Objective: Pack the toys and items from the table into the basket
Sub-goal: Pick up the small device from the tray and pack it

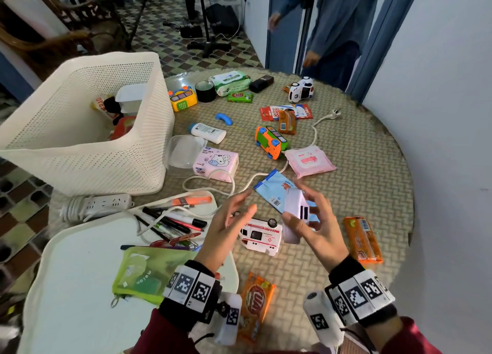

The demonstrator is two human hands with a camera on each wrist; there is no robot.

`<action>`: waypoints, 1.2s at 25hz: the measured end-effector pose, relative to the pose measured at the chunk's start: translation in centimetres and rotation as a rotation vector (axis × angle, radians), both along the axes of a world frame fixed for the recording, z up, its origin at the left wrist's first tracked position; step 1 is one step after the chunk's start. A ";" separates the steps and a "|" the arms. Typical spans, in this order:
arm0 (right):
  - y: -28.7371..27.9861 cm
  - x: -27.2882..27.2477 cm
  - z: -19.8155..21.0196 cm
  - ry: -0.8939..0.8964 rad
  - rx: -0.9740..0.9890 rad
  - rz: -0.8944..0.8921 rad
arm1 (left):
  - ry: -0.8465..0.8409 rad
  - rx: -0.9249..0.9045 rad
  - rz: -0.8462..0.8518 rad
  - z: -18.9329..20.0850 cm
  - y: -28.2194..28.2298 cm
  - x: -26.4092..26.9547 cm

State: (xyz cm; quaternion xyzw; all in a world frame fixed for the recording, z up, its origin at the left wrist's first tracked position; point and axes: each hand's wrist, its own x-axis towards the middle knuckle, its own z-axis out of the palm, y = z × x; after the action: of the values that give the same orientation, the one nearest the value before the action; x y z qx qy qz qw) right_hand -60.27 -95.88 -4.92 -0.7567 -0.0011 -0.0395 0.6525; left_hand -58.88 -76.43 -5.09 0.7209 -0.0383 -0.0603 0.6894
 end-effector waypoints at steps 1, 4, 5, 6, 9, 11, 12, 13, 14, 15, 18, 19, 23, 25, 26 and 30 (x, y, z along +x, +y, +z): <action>0.3 -0.1 -0.4 0.005 -0.012 -0.025 | -0.005 0.000 0.036 -0.1 0.8 -0.1; 1.9 -0.6 -1.5 0.032 -0.005 -0.085 | -0.012 0.078 0.047 -0.7 3.8 -0.3; 2.8 -0.7 -1.8 0.042 -0.002 -0.107 | -0.014 0.111 0.038 -0.9 4.9 -0.3; 3.7 -0.9 -2.2 0.050 0.000 -0.127 | -0.019 0.136 0.029 -1.1 6.0 -0.2; 6.8 -1.6 -3.0 0.061 0.030 -0.186 | -0.022 0.180 -0.007 -1.6 9.2 0.0; 8.7 -2.1 -3.2 0.054 0.034 -0.219 | 0.008 0.192 -0.033 -1.7 10.9 0.0; 9.8 -2.5 -3.3 0.054 0.018 -0.234 | 0.016 0.200 -0.050 -1.7 11.9 0.1; 10.8 -2.8 -3.3 0.057 -0.003 -0.250 | 0.012 0.210 -0.066 -1.7 12.7 0.0; 11.8 -3.1 -3.3 0.056 -0.020 -0.260 | 0.008 0.213 -0.079 -1.7 13.5 0.0; 12.7 -3.6 -3.4 0.050 -0.025 -0.263 | 0.008 0.211 -0.087 -1.6 14.3 0.0; 15.0 -5.0 -3.1 0.013 -0.051 -0.263 | 0.001 0.183 -0.105 -1.4 16.5 -0.2; 15.6 -5.3 -3.0 0.010 -0.062 -0.267 | 0.003 0.176 -0.107 -1.5 17.2 -0.1; 17.5 -6.4 -2.9 0.001 -0.111 -0.296 | -0.033 0.189 -0.106 -1.7 19.1 -0.2; 18.9 -7.3 -2.8 -0.015 -0.116 -0.318 | -0.056 0.191 -0.119 -1.5 19.9 -0.5; 19.7 -8.0 -2.7 -0.032 -0.116 -0.332 | -0.079 0.194 -0.130 -1.3 20.4 -0.9; 23.3 -11.0 -2.8 -0.050 -0.124 -0.370 | -0.121 0.241 -0.213 -0.7 23.6 -3.4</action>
State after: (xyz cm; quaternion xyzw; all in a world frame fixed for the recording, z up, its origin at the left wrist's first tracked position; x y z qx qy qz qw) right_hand -71.30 -72.62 -7.76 -0.7814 0.1195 -0.1775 0.5861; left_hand -62.29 -52.85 -5.84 0.7925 -0.1483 -0.0937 0.5841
